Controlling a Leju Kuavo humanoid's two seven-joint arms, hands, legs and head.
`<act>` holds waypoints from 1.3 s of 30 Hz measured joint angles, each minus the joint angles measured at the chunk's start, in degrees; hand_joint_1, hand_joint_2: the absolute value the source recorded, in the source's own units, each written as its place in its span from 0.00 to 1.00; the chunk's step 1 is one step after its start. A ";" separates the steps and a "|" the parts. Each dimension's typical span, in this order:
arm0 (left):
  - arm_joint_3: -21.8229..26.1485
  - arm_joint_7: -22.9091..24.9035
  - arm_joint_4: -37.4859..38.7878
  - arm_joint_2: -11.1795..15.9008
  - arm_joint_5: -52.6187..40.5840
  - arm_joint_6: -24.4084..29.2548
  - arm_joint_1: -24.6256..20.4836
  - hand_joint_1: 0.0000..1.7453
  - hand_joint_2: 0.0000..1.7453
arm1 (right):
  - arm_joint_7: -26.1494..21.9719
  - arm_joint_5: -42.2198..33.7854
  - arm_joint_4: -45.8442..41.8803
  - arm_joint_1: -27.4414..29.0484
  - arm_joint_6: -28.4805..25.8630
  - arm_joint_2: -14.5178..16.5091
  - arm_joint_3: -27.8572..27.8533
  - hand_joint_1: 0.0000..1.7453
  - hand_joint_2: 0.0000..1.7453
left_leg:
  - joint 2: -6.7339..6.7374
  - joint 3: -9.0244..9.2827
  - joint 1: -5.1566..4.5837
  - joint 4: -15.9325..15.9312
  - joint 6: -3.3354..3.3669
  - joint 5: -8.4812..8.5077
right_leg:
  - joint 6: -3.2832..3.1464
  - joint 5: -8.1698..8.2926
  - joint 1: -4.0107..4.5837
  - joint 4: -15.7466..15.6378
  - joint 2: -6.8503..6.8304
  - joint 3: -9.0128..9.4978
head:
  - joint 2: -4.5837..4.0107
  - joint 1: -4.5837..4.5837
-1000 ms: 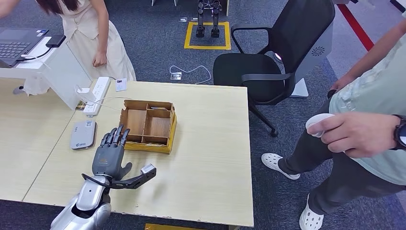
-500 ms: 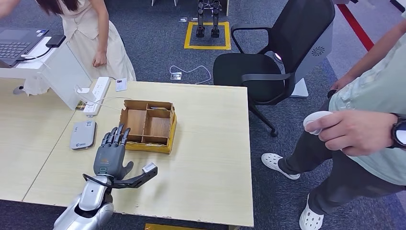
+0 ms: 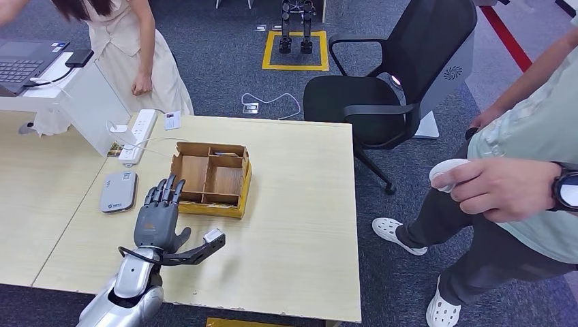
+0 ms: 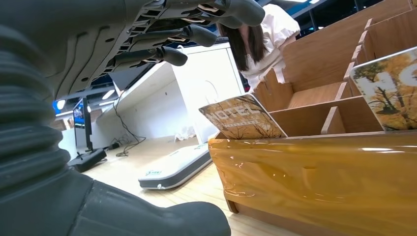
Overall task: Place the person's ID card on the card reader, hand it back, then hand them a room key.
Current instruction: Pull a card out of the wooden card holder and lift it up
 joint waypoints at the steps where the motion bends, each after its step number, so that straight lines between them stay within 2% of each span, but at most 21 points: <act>1: 0.01 0.01 0.00 -0.02 0.01 0.00 -0.01 0.00 1.00 | -0.04 0.00 0.01 0.00 -0.01 0.01 0.00 0.00 1.00 | 0.00 0.00 0.00 0.00 0.00 0.00 | 0.00 0.00 0.00 0.00 0.00 0.00 | 0.00 -0.01; 39: 0.09 0.02 1.85 -0.84 0.48 0.44 -1.37 0.00 1.00 | -0.08 0.00 0.08 -0.01 0.06 0.04 -0.03 0.00 1.00 | 0.00 0.00 0.00 0.00 0.00 0.00 | 0.00 0.00 0.00 0.00 0.00 0.00 | 0.00 -0.01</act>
